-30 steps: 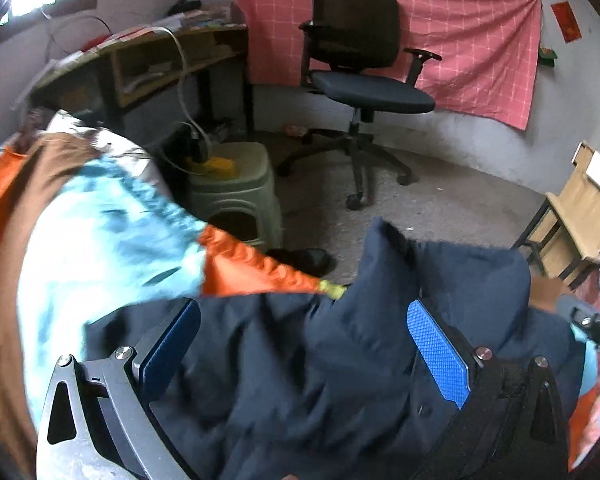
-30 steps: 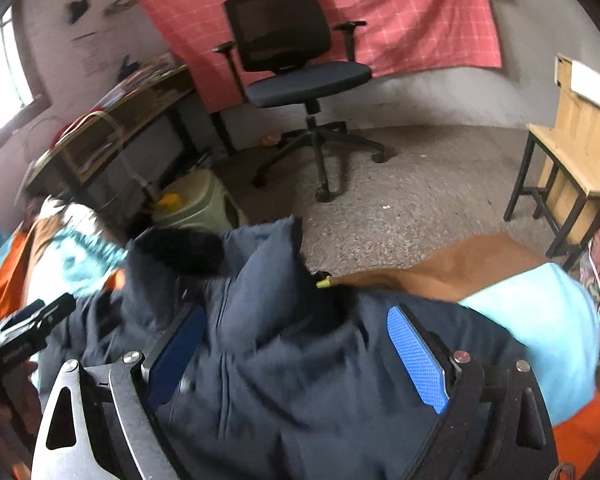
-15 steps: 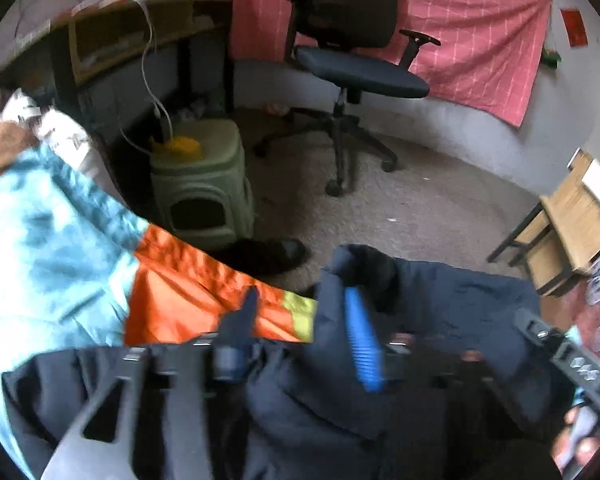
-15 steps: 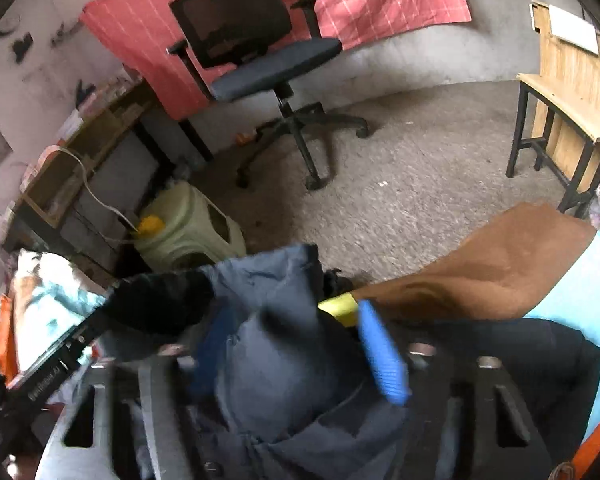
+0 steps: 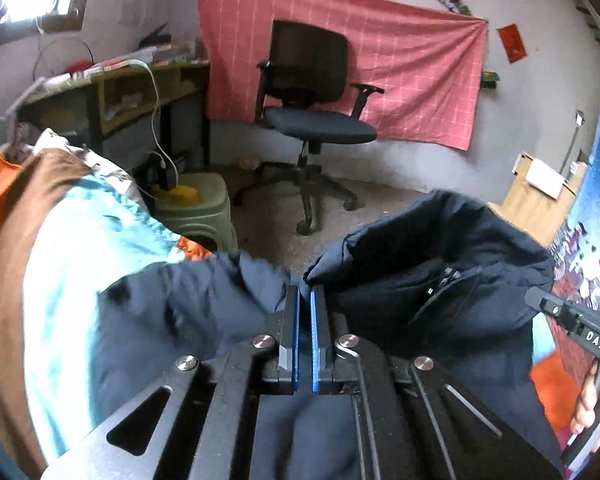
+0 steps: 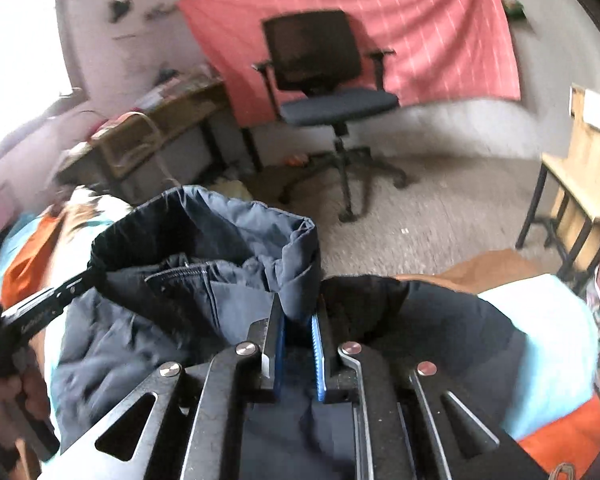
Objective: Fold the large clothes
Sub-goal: 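Lift the hem with both grippers and fold it toward the collar, then lay the folded hem on the jacket and open both grippers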
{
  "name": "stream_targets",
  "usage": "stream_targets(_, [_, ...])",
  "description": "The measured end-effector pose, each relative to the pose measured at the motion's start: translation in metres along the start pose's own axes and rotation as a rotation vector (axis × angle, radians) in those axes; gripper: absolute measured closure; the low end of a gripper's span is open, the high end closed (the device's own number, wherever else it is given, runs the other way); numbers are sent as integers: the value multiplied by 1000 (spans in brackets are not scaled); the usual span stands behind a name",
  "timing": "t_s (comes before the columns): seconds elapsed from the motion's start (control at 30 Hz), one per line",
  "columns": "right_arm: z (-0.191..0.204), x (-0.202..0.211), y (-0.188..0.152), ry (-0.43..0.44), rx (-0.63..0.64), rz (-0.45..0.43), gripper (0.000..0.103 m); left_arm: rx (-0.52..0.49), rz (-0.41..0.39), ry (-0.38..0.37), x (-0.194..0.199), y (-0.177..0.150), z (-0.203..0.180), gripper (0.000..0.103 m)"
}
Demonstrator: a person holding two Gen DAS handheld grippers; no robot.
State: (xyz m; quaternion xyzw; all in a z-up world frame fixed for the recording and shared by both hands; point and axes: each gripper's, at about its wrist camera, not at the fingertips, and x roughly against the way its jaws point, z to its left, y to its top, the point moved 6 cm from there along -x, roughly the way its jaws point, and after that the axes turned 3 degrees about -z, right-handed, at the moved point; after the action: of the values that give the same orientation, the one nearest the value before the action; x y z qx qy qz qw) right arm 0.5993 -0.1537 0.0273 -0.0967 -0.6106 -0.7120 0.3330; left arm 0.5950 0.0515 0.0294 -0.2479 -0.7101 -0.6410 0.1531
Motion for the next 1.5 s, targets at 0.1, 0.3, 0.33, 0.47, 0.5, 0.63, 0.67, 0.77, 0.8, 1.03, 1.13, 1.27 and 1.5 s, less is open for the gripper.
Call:
stream_targets(0.1, [12,47,-22,14,53,-58,93,-25,-66,-25,53,-7,-17,100])
stream_targets(0.3, [29,118,-63,17,116,-173,93,-11,-105,-69,125,-42,-42,101])
stream_targets(0.33, [29,123,-70,17,111,-178,93,6,-97,-81,133,-53,-42,101])
stream_targets(0.47, [28,120,-101,14,100,-153,93,50,-15,-75,130,-87,-40,101])
stream_targets(0.5, [28,115,-110,10,95,-135,93,61,8,-72,125,-94,-38,101])
stream_targets(0.63, [23,94,-131,-12,89,-77,93,33,49,-37,102,-106,-37,101])
stream_targets(0.67, [21,85,-134,-8,79,-47,93,17,63,-24,94,-108,-37,101])
stream_targets(0.77, [10,70,-138,13,5,-23,93,-14,90,-4,75,-118,-37,101])
stream_targets(0.8, [8,68,-137,26,-24,-16,93,-15,94,-3,72,-122,-36,101])
stream_targets(1.03, [17,83,-127,10,46,-3,87,17,66,-26,76,-132,-23,101])
stream_targets(1.13, [17,101,-126,20,97,8,85,17,62,-37,77,-133,-21,101])
stream_targets(1.27, [14,128,-112,19,124,-30,77,-19,56,-39,78,-136,-22,101])
stream_targets(1.5, [37,78,-64,107,15,-8,74,-27,57,-59,74,-136,-22,101])
